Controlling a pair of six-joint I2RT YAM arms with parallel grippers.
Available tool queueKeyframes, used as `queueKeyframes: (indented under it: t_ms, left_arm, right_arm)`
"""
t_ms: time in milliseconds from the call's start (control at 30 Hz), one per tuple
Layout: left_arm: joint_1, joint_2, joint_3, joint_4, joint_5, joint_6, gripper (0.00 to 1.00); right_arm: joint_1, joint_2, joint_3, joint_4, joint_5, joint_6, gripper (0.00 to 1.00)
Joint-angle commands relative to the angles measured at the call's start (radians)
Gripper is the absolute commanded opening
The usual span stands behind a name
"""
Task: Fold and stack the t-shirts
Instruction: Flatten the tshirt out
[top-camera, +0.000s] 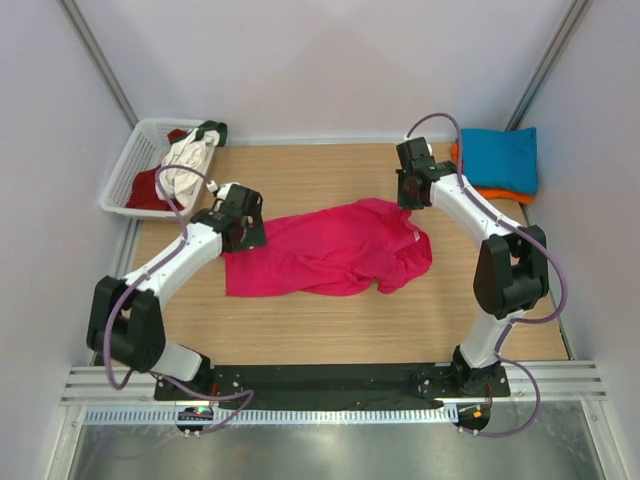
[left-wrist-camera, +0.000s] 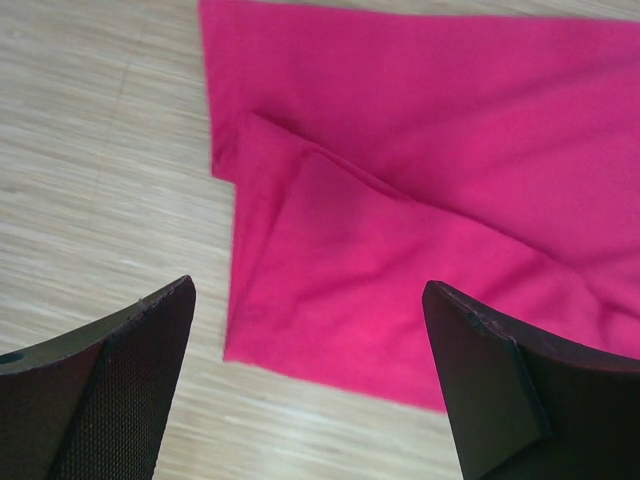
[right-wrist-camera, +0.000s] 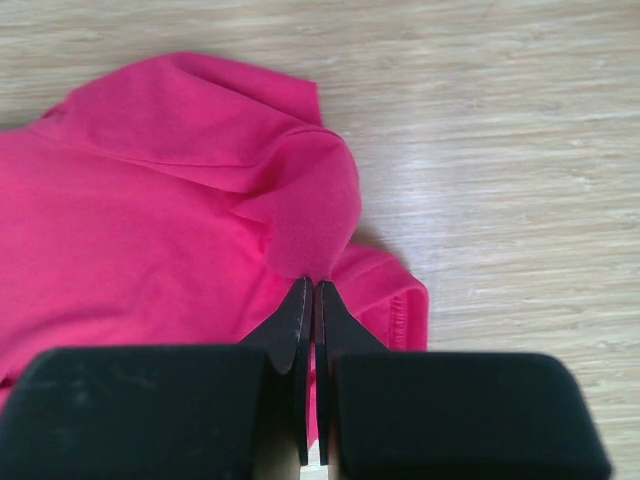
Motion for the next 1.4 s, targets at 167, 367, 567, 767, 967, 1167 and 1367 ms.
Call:
queueKeyframes:
  t_ms: [167, 367, 567, 767, 967, 1167, 1367]
  left_arm:
    - [0.153, 0.154, 0.067, 0.155, 0.03, -0.001, 0.87]
    - [0.123, 0.206, 0.001, 0.24, 0.153, 0.051, 0.89]
    - [0.12, 0.245, 0.003, 0.224, 0.104, 0.057, 0.62]
    - [0.12, 0.274, 0.015, 0.221, 0.136, 0.051, 0.52]
    - [0.122, 0.239, -0.019, 0.185, 0.118, 0.025, 0.07]
    - [0.105, 0.066, -0.011, 0.02, 0.115, 0.003, 0.0]
    - [0.056, -0.285, -0.085, -0.239, 0.144, -0.081, 0.0]
  right_arm:
    - [-0.028, -0.065, -0.085, -0.019, 0.004, -0.019, 0.01]
    - [-0.032, -0.057, -0.11, -0.025, -0.004, 0.006, 0.01]
    - [-0.034, -0.025, -0.017, -0.047, -0.01, 0.01, 0.01]
    - [-0.032, 0.013, 0.032, -0.085, -0.007, 0.004, 0.01]
    - [-0.035, 0.018, 0.051, -0.097, 0.001, -0.007, 0.01]
    - [-0.042, 0.032, 0.086, -0.12, 0.017, 0.001, 0.01]
    - [-0.063, 0.041, 0.097, -0.122, 0.034, 0.013, 0.01]
